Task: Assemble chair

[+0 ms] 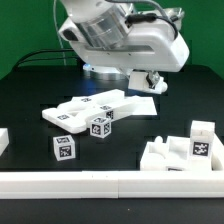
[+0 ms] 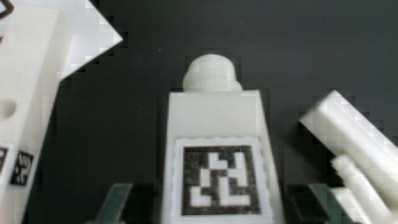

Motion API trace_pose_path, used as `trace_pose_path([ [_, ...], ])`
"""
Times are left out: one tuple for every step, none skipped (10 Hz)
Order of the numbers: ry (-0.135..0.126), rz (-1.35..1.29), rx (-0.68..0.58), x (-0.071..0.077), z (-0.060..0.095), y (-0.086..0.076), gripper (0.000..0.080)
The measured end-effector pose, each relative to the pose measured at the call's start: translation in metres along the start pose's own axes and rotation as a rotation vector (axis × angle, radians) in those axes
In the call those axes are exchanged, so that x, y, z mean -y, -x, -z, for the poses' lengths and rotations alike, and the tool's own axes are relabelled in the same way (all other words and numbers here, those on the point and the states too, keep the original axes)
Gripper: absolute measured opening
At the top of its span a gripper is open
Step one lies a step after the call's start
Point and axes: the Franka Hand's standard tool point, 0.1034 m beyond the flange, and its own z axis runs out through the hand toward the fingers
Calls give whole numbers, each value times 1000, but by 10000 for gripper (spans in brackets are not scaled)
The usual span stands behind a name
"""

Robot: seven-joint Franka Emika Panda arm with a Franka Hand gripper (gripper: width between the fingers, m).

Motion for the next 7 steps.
trace_pose_path([
  [-13, 8, -88, 6, 2, -7, 284],
  [-25, 16, -157, 10, 4, -8, 284],
  [-34, 32, -231, 15, 7, -11, 284],
  [-8, 104, -302, 23, 26, -24, 284],
  [-2, 188, -448, 46, 49, -35, 284],
  [-17, 228, -539, 58, 51, -32, 284],
  [-17, 220, -562, 53, 43, -31, 284],
])
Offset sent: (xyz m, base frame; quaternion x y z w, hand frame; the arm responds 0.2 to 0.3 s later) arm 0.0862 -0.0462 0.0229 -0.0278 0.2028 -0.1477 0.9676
